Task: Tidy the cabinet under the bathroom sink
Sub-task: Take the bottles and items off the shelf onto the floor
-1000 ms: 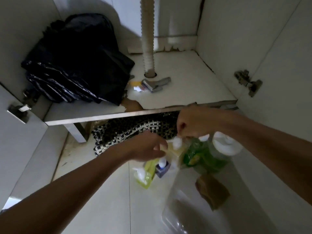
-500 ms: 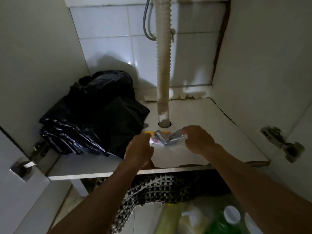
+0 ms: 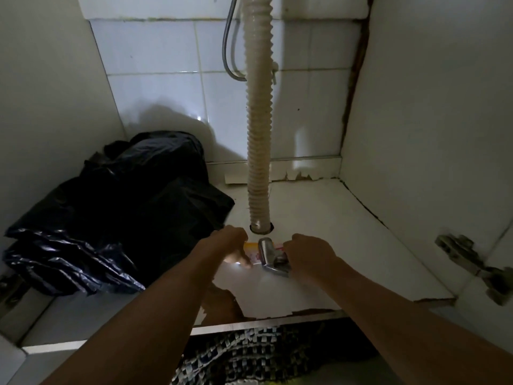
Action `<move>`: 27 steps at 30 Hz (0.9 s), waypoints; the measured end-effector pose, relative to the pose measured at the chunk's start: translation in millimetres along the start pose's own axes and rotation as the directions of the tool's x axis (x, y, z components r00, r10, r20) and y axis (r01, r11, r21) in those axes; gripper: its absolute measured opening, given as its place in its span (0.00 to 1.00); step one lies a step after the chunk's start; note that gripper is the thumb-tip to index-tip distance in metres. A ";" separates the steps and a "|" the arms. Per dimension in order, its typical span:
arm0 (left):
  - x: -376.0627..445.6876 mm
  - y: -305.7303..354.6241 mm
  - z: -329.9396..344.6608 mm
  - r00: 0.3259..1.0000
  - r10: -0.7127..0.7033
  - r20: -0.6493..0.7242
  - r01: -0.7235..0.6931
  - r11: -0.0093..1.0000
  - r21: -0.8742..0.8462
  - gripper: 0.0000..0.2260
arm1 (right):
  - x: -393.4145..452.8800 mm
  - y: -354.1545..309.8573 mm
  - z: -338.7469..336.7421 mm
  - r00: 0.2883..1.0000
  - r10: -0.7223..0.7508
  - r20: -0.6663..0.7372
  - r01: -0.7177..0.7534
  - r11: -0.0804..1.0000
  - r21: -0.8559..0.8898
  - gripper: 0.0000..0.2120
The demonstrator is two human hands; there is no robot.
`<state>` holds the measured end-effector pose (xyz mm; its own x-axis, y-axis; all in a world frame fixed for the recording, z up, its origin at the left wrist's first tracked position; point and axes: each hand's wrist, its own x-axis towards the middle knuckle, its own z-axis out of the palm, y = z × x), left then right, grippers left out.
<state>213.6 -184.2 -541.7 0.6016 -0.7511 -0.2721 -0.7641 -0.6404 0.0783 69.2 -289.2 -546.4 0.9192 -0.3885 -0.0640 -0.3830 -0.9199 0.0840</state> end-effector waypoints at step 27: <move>-47.6 46.7 -17.1 0.883 -0.026 -0.468 -0.073 0.978 -0.193 0.09 | -133.9 30.4 -35.5 0.946 0.325 -0.010 -0.212 0.639 0.739 0.16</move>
<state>153.3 -181.1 -508.7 0.6604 -0.7220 0.2066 -0.7468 -0.6025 0.2816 -62.3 -263.2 -500.0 0.7455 -0.6661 -0.0231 -0.5072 -0.5445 -0.6680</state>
